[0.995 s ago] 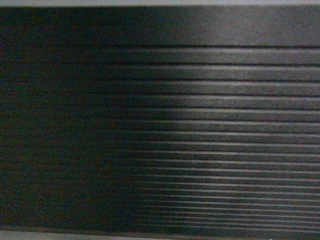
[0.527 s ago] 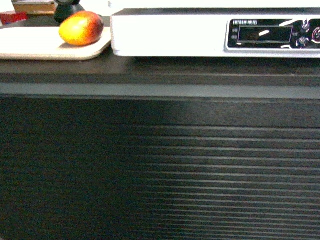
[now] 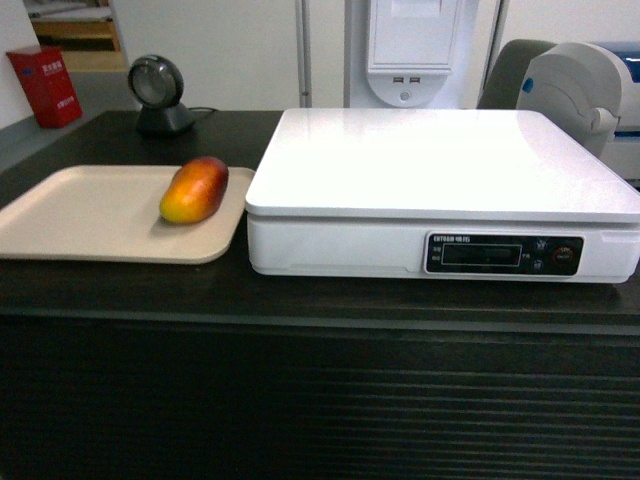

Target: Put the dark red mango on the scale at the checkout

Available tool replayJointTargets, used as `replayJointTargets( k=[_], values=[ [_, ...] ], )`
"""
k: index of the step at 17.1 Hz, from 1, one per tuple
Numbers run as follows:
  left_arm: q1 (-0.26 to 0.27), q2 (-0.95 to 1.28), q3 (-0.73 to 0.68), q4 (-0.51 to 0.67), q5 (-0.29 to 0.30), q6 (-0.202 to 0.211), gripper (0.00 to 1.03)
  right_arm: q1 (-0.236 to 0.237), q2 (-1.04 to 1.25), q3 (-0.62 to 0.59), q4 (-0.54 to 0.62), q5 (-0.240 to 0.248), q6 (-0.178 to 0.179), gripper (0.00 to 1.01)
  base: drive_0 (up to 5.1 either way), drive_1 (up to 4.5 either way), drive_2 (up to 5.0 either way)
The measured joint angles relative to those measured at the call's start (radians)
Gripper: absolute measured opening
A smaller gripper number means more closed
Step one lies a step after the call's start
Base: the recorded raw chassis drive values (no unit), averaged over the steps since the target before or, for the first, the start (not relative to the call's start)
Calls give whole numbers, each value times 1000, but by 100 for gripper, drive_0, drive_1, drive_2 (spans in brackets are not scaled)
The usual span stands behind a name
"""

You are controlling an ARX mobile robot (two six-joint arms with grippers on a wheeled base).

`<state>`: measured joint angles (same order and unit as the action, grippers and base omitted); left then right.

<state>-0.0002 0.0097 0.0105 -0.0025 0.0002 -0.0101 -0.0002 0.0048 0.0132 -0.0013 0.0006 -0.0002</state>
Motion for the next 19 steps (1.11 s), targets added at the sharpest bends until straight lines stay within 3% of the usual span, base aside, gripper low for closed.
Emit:
replayJointTargets(
  k=[19],
  values=[
    [0,0,0,-1,-1,0,98,0,0,0,-2,-1,0,98,0,0,0]
  ],
)
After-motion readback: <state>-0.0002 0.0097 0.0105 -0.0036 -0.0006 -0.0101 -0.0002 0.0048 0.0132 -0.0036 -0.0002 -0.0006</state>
